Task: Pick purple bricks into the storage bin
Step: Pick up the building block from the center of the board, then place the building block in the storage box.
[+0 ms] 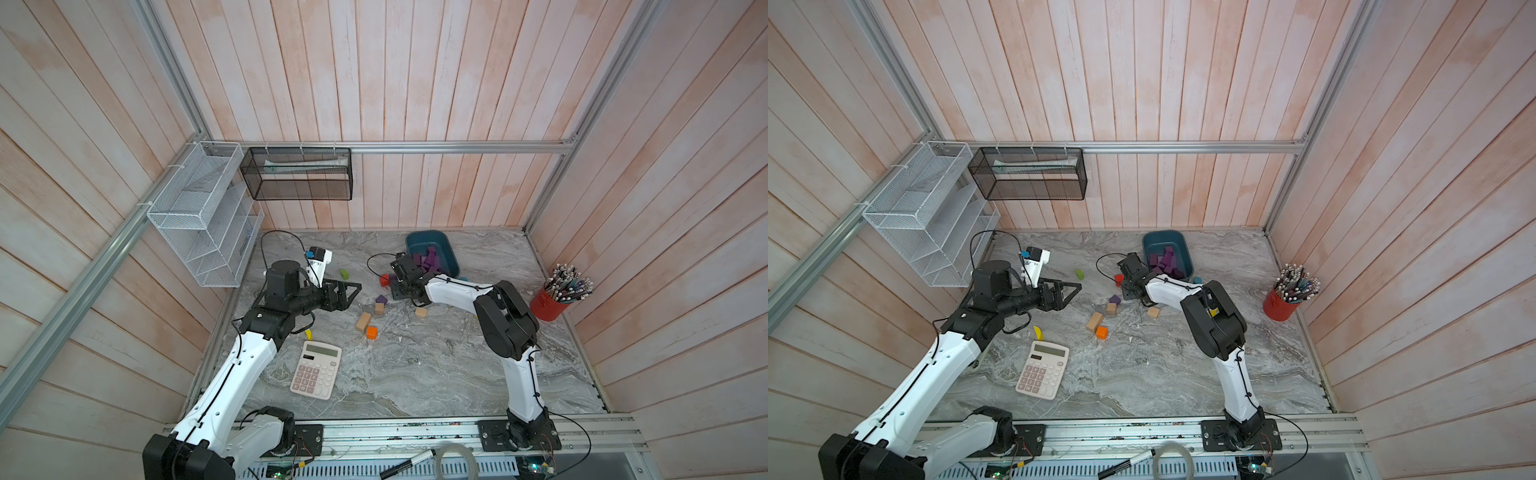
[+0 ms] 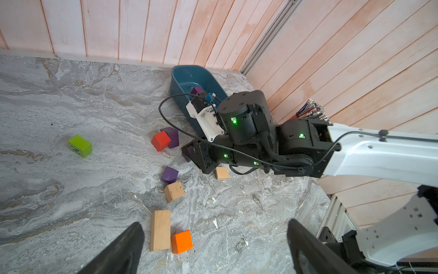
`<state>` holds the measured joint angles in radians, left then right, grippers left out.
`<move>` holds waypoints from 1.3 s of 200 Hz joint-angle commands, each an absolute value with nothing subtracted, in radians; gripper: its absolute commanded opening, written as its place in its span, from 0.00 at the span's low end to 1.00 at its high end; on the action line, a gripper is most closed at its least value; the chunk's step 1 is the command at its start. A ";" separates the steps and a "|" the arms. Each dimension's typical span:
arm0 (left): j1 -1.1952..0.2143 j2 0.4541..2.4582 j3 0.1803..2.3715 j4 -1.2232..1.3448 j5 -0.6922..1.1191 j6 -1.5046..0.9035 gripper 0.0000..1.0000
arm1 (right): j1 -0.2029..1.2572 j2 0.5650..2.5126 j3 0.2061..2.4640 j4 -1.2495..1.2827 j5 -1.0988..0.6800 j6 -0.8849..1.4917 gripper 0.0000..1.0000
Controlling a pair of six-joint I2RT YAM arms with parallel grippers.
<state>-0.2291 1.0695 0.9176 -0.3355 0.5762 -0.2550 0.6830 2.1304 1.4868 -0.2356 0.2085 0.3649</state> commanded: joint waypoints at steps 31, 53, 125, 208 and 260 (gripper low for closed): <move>-0.221 1.068 0.908 -0.331 0.577 -0.259 0.95 | 0.711 2.087 1.527 -0.277 0.215 0.352 0.27; -0.221 1.071 0.912 -0.332 0.583 -0.264 0.95 | 0.712 2.044 1.526 -0.280 0.194 0.356 0.27; -0.218 1.068 0.911 -0.333 0.590 -0.266 0.95 | 0.713 1.905 1.535 -0.282 0.174 0.365 0.28; -0.218 1.068 0.910 -0.333 0.591 -0.265 0.95 | 0.685 1.825 1.597 -0.291 0.253 0.313 0.29; -0.218 1.065 0.909 -0.334 0.589 -0.267 0.95 | 0.610 1.828 1.634 -0.296 0.243 0.298 0.29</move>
<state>-0.2226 1.0695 0.9176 -0.3363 0.5758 -0.2584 0.6510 1.8492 1.5990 -0.2699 0.2279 0.3172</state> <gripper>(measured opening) 0.950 0.332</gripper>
